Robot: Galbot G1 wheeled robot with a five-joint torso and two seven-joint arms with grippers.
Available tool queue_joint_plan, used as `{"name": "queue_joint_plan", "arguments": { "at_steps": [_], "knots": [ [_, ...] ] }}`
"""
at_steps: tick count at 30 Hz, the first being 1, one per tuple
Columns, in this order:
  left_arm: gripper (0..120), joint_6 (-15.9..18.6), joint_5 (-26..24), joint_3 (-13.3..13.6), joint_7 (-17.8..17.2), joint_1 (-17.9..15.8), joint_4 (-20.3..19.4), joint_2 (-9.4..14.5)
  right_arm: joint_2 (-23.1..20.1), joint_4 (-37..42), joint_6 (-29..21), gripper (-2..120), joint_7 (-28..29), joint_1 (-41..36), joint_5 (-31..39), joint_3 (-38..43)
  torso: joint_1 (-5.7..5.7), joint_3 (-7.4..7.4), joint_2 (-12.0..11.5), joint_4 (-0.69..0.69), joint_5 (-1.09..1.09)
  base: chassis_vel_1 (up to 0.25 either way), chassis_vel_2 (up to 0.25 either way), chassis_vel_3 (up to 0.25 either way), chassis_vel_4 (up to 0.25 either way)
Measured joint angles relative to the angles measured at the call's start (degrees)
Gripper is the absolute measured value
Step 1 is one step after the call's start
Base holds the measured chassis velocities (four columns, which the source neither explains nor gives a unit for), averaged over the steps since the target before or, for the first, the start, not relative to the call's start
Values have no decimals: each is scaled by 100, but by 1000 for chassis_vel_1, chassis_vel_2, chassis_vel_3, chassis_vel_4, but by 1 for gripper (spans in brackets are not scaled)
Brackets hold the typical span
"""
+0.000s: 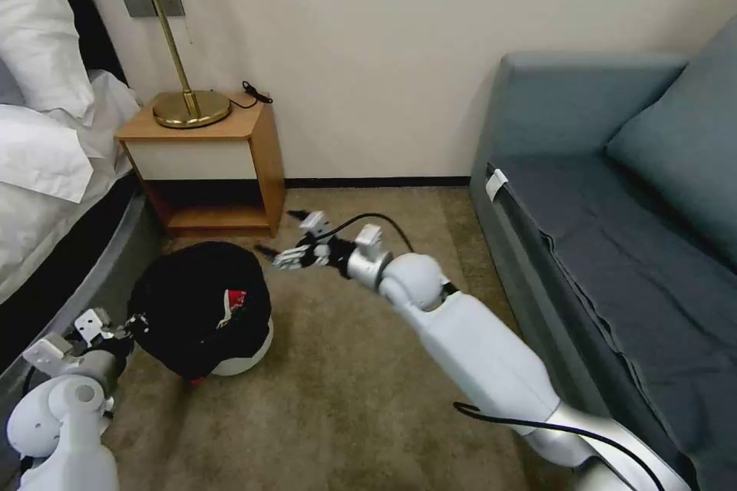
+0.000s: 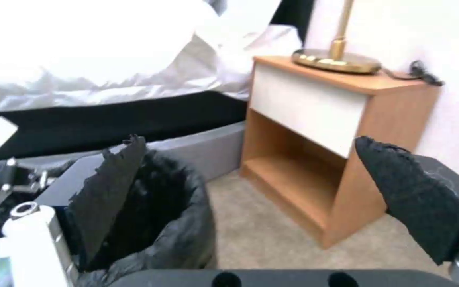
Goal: Pick up the trash bin, then pick up the garbage on the floor and place it into the trash bin.
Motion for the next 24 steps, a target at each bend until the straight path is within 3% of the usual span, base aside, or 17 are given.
{"name": "queue_joint_plan", "arguments": {
  "at_steps": [5, 11, 24],
  "knots": [
    [3, 2, 177, 36, 6, -34, 74, 8, -39, 68, -3, 100, -25, -100, 9, 146, 0, 0, 0, 0, 0, 0, 0, 0, 0],
    [3, -53, 751, 88, 97, -5, 145, 10, -28, 122, 3, 100, -56, -289, -29, 273, 0, 0, 0, 0, -1, 0, 0, 0, 0],
    [47, -105, 1562, 52, 287, 125, 48, 91, 37, 139, -26, 100, 92, -388, 61, 289, 0, 0, 0, 1, 0, 0, 0, 0, 0]
  ]
}}
